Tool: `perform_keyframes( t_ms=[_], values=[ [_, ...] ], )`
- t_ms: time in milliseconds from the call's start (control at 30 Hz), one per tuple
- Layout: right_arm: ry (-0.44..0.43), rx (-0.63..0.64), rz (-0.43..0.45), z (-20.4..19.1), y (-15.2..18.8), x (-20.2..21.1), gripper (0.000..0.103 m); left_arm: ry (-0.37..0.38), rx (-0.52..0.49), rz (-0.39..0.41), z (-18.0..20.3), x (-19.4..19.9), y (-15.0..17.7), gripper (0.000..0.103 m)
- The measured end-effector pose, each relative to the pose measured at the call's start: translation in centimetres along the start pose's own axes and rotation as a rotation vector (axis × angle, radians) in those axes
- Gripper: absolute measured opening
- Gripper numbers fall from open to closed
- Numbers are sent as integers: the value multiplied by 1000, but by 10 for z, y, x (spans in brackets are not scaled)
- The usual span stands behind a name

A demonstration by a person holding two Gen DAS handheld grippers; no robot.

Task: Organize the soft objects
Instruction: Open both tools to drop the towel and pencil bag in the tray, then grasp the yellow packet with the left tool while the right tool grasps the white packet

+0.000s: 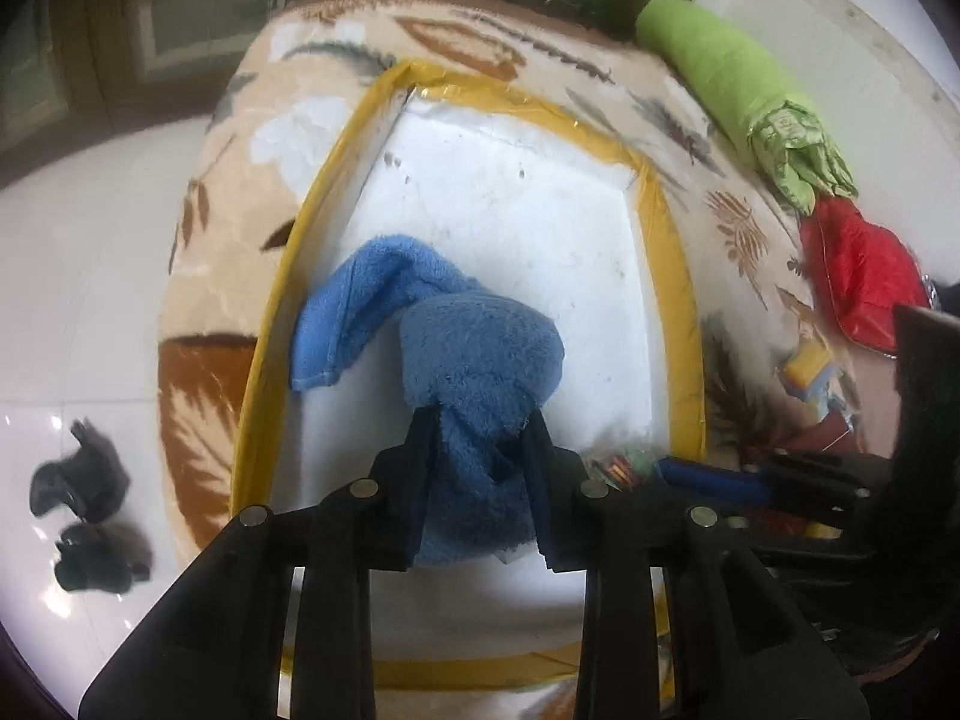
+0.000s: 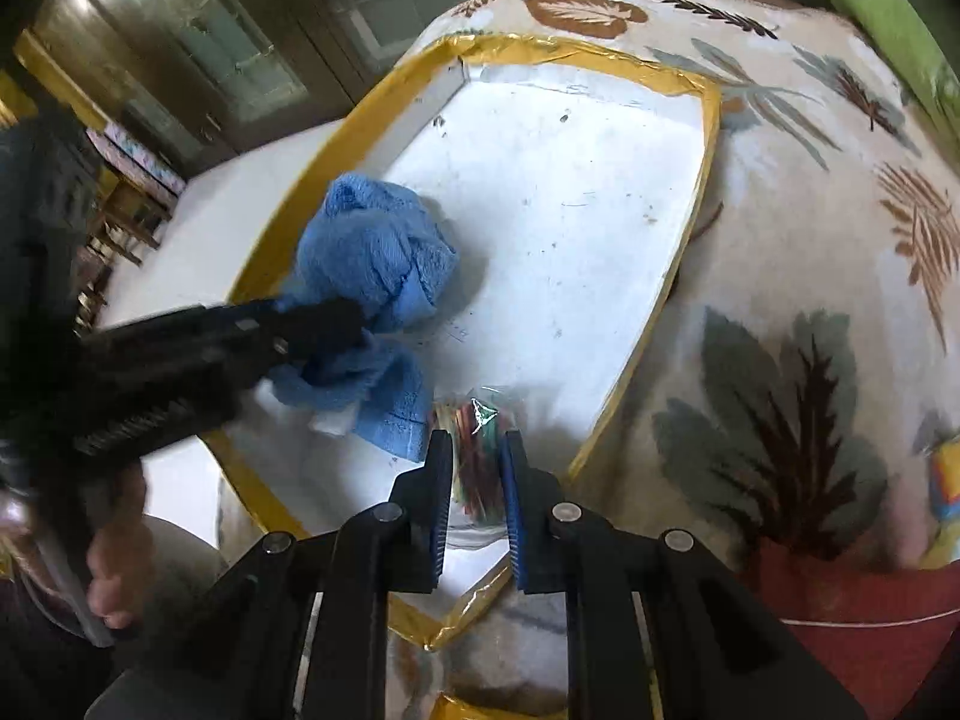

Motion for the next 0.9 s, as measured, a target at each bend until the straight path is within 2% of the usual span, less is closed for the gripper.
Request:
perform_keyframes(
  t_ms=[67,133,200,267,333,367,400,433,467,567,667,733,800,900],
  values=[
    [-36,-19,29,-6,2,19,29,-7,-2,37,-1,8,-2,29],
    [-53,-11,111,-15,6,51,59,-36,0,83,-4,21,-5,31],
    [-78,-13,221,-25,22,96,74,-108,11,98,-9,31,-7,31],
    [-37,-25,311,-28,49,143,75,-167,38,163,-14,60,0,31],
    [72,-40,383,-26,80,186,75,-145,54,238,-10,93,15,31],
    [152,-53,420,-21,102,209,75,-109,74,266,-5,110,27,32],
    [225,-70,451,-13,124,228,75,-70,95,275,1,123,39,46],
    [279,-90,477,-6,146,245,75,-17,109,270,12,134,53,71],
    [306,-134,504,5,173,259,75,26,106,246,25,138,62,77],
    [246,-262,489,36,226,258,76,146,11,175,67,136,87,78],
    [114,-392,498,57,253,238,76,156,-158,97,103,121,103,78],
    [21,-426,496,61,255,222,76,172,-231,31,118,108,112,78],
    [14,-452,478,60,255,210,76,164,-250,-56,119,89,120,78],
    [18,-507,459,73,247,192,75,173,-192,-154,109,65,122,78]
  ],
)
Point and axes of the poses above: each gripper's, at about its wrist camera, not at the fingertips, and x roughly against the way its jaws point, z to its right, y to its underside, the point moved 6 cm from there along -x, roughly the way its jaws point, and after that the axes turned 14 degrees about -y, right-handed, at the moved point
